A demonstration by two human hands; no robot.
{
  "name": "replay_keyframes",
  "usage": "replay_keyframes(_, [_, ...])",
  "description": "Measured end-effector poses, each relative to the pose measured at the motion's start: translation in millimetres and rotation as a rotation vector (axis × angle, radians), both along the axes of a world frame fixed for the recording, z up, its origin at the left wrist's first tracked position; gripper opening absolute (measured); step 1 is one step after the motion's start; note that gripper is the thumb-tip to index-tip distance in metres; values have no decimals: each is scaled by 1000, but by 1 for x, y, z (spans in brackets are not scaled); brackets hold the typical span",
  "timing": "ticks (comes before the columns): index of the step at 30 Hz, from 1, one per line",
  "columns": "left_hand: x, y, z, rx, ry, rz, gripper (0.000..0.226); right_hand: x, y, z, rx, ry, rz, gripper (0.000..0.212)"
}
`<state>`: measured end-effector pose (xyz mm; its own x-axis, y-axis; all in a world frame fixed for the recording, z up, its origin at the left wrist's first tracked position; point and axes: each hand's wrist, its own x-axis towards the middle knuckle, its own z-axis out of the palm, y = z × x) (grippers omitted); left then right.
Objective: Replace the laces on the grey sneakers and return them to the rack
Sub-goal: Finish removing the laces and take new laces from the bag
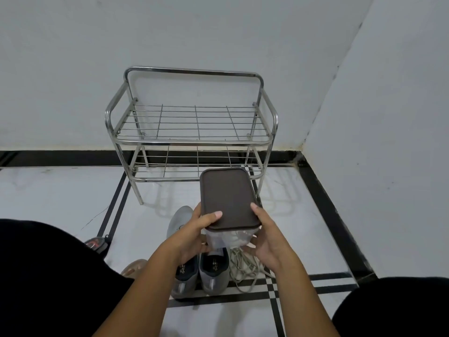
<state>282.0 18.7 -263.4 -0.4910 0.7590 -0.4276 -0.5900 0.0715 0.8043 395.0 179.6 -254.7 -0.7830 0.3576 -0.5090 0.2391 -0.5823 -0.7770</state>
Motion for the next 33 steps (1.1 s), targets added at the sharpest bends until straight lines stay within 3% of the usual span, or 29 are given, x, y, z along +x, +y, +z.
replay_keyframes(3, [3,2,3,26,12,-82,74,6,15,3,-23,106,63,55])
replay_keyframes(6, [-8,3,10,74,-37,128,79,9,16,0,64,148,220,57])
replay_keyframes(9, [-19,-5,16,76,-118,272,68,2,6,-2,109,104,374,63])
replay_keyframes(16, [0,8,9,-15,-100,103,74,-19,3,4,-37,1,183,76])
replay_keyframes(22, [-2,9,3,-129,-109,222,81,-25,-2,2,36,-44,50,73])
replay_keyframes(26, [-2,13,9,-124,-131,259,72,-22,3,2,4,-59,161,69])
replay_keyframes(29, [-17,14,13,-55,-261,469,63,-9,5,3,-11,-94,312,59])
replay_keyframes(31, [-32,4,15,-7,-330,578,65,-5,1,1,34,-146,385,56])
replay_keyframes(33, [-33,-1,15,-7,-332,554,71,-8,-4,-1,49,-144,324,53])
